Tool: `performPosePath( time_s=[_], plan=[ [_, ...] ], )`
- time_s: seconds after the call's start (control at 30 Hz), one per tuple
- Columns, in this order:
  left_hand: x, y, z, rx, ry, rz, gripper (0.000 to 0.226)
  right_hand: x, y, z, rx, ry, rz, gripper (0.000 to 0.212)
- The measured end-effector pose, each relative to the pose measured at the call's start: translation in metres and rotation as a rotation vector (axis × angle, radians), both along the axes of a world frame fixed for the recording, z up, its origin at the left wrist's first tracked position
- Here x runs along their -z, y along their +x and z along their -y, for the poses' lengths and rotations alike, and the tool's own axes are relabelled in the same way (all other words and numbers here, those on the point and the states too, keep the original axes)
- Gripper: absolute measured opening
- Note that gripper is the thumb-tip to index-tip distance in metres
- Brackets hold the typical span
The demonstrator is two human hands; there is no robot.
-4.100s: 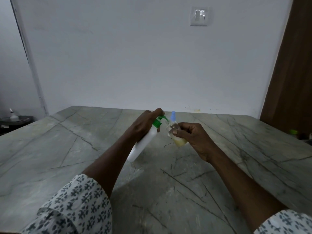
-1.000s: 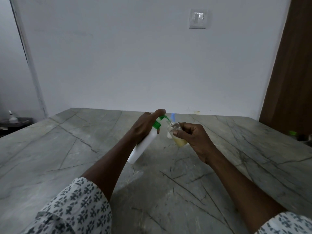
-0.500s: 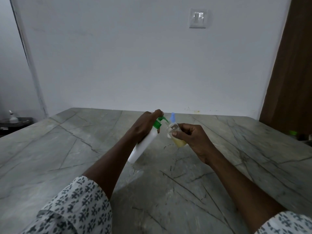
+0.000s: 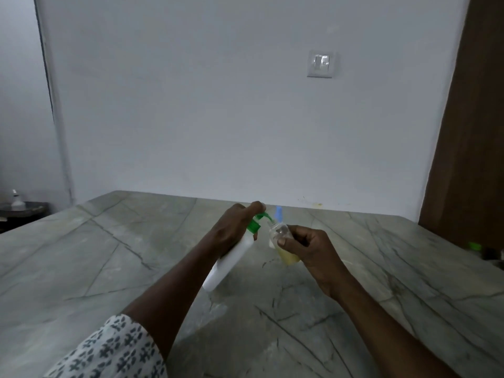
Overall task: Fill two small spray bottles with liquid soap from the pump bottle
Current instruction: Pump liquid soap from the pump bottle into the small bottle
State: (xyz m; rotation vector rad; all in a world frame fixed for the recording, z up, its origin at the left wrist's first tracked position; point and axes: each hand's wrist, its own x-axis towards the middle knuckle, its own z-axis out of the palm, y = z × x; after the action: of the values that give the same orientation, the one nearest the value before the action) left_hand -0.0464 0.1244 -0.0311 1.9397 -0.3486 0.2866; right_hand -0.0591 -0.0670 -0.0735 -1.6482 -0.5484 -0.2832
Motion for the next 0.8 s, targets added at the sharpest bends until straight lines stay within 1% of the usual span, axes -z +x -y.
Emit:
performPosePath(
  time_s=[0.13, 0.3, 0.5, 0.63, 0.7, 0.8],
  plan=[
    [0.0039, 0.0044, -0.0006, -0.007, 0.042, -0.002, 0.070, 0.0020, 0.0003, 0.0014, 0.010, 0.007, 0.006, 0.023],
    [0.0054, 0.0062, -0.0023, -0.002, 0.017, -0.011, 0.079, 0.0014, 0.0002, -0.0004, 0.021, 0.015, 0.032, 0.023],
    [0.0038, 0.0028, -0.0032, -0.007, -0.026, -0.028, 0.066, 0.0017, -0.0012, -0.0053, 0.013, 0.049, 0.045, 0.022],
    [-0.0001, -0.0028, -0.0015, -0.009, -0.035, -0.022, 0.052, 0.0028, -0.0027, -0.0069, 0.013, 0.032, 0.046, 0.020],
    [0.0005, -0.0022, -0.0014, -0.012, -0.019, -0.027, 0.057, 0.0028, -0.0029, -0.0066, 0.033, 0.017, 0.049, 0.022],
    [0.0035, 0.0022, -0.0022, -0.012, 0.014, -0.047, 0.076, 0.0019, -0.0037, -0.0064, 0.040, 0.028, 0.043, 0.022]
  ],
)
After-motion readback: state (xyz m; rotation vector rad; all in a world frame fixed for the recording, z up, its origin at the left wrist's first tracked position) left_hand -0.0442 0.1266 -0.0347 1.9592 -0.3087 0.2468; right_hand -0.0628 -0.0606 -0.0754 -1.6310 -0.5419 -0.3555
